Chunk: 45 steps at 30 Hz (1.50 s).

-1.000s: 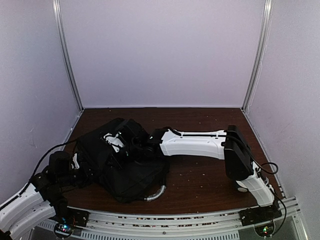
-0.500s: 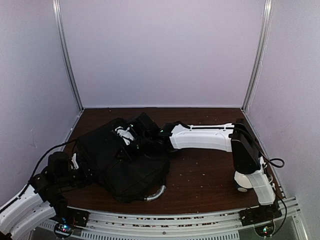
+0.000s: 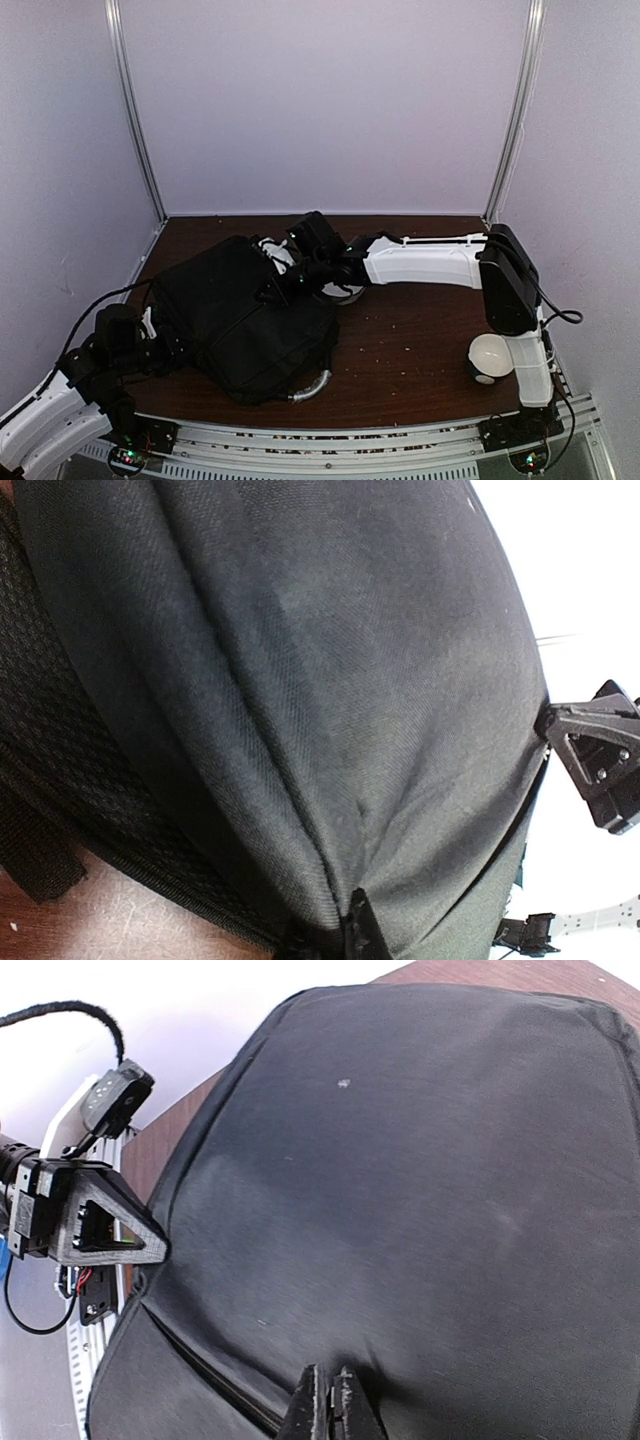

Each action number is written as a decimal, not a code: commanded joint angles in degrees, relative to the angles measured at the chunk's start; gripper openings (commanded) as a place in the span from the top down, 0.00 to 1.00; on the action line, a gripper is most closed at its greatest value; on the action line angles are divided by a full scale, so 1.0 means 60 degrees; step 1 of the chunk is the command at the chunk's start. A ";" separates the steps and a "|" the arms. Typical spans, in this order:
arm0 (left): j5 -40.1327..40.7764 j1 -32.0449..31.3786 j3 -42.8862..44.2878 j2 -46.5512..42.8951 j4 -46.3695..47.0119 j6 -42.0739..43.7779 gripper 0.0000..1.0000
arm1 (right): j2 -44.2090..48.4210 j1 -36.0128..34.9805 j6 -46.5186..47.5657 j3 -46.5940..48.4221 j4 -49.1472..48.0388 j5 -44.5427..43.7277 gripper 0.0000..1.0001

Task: Pack the student bag
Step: Zip the student bag into the second largest pocket of the bag, then reset both arms

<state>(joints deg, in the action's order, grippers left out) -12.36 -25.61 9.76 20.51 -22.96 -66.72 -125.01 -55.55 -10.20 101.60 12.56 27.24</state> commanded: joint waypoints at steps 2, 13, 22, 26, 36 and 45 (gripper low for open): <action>0.0812 0.0037 0.0129 -0.0001 -0.1079 0.0379 1.00 | 0.0727 0.0944 0.0327 -0.0618 -0.0765 -0.0832 1.00; 0.0841 0.0040 0.0213 0.0244 -0.0949 0.0454 1.00 | 0.1072 0.1584 0.0366 -0.1453 -0.1175 -0.0835 1.00; 0.0876 0.0027 0.0411 0.0506 -0.0860 0.0587 1.00 | 0.0989 0.1742 0.0352 -0.1509 -0.1250 -0.0790 1.00; 0.0700 0.0044 0.0433 0.0749 -0.0440 0.0760 1.00 | 0.1013 0.1741 0.0355 -0.1427 -0.1236 -0.0266 0.93; 0.2236 0.0046 0.2870 0.1882 -0.2170 0.2654 0.55 | 0.2118 0.2275 0.0818 -0.0639 0.0283 0.0140 0.60; 0.4472 0.0051 0.6067 0.3252 -0.3882 0.5098 0.28 | 0.4207 0.3864 0.1384 -0.2036 0.0873 0.0101 0.59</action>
<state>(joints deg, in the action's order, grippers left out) 5.50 -25.54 38.61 36.77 -42.13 -46.06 -105.45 -36.34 -4.91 93.19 14.09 28.34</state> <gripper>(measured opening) 0.679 0.410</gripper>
